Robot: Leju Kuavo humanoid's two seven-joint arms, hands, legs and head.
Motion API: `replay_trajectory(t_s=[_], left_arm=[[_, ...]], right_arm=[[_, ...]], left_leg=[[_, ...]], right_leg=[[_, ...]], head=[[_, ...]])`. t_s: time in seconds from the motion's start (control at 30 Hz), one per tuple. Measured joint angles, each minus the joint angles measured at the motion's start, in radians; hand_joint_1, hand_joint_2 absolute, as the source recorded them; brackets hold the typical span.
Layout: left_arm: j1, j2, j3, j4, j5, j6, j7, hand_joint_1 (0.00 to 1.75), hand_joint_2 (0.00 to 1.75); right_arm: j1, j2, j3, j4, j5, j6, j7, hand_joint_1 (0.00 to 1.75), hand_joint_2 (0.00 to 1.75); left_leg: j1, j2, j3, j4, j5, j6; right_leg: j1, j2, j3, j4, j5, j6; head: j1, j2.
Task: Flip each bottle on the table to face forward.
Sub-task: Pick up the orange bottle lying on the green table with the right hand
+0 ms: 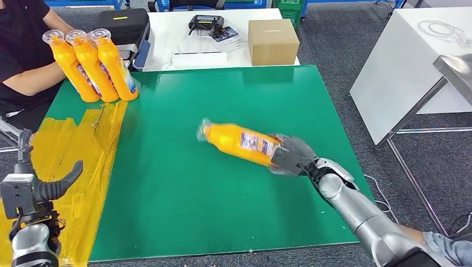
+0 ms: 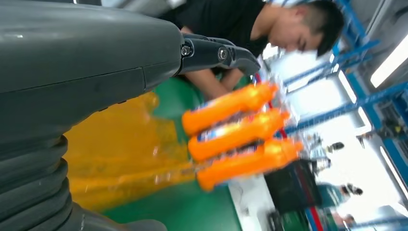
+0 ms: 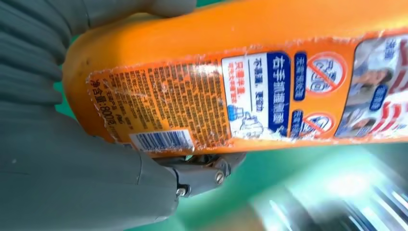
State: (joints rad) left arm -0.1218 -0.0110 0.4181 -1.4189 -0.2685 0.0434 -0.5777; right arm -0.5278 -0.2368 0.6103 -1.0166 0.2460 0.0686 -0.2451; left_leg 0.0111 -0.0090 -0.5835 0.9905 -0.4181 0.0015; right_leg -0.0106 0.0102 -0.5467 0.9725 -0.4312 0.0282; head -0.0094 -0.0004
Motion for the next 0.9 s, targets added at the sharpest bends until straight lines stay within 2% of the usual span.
replay_trajectory(t_s=[0.13,0.33,0.53,0.67,0.77,0.9], left_arm=[[0.014,-0.009,0.002,-0.040,0.046,-0.064,0.016,0.00,1.75],[0.036,-0.024,-0.040,-0.102,0.019,-0.082,0.020,0.00,1.75],[0.047,-0.038,-0.103,-0.147,0.088,-0.134,0.053,0.00,1.75],[0.067,-0.053,-0.137,-0.169,0.278,-0.269,0.124,0.00,1.75],[0.116,-0.076,-0.179,-0.195,0.418,-0.347,0.165,0.00,1.75],[0.166,-0.094,-0.227,-0.221,0.445,-0.354,0.163,0.00,1.75]], right_arm=[[0.074,0.082,-0.138,-0.249,-0.077,-0.021,-0.025,1.75,1.75],[0.105,0.156,-0.202,-0.416,-0.114,-0.022,-0.063,1.75,1.75],[0.109,0.211,-0.191,-0.437,-0.104,-0.020,-0.053,1.75,1.75],[0.129,0.226,-0.174,-0.429,-0.075,-0.005,-0.055,1.75,1.75],[0.176,0.233,-0.153,-0.416,-0.036,0.004,-0.083,1.75,1.75],[0.228,0.247,-0.126,-0.399,-0.004,0.002,-0.105,1.75,1.75]], left_leg=[[0.000,-0.002,-0.005,0.000,0.000,0.000],[0.000,-0.001,-0.007,0.000,0.000,0.000],[-0.001,-0.001,-0.007,0.000,0.000,0.001],[0.000,-0.001,-0.007,0.000,0.000,0.000],[0.000,-0.001,-0.008,0.000,0.000,0.000],[-0.001,-0.001,-0.011,0.000,0.000,0.000]], right_leg=[[0.000,-0.003,-0.005,0.000,-0.001,0.000],[-0.001,-0.003,-0.007,-0.001,0.000,0.000],[-0.001,-0.003,-0.006,-0.001,0.000,0.000],[-0.001,-0.003,-0.007,-0.001,0.000,0.000],[-0.001,-0.003,-0.007,-0.001,-0.001,0.000],[-0.001,-0.003,-0.011,-0.001,-0.001,0.000]], head=[[0.000,0.000],[0.000,0.000],[0.000,0.000],[0.000,0.000],[0.000,0.000],[0.000,0.000]])
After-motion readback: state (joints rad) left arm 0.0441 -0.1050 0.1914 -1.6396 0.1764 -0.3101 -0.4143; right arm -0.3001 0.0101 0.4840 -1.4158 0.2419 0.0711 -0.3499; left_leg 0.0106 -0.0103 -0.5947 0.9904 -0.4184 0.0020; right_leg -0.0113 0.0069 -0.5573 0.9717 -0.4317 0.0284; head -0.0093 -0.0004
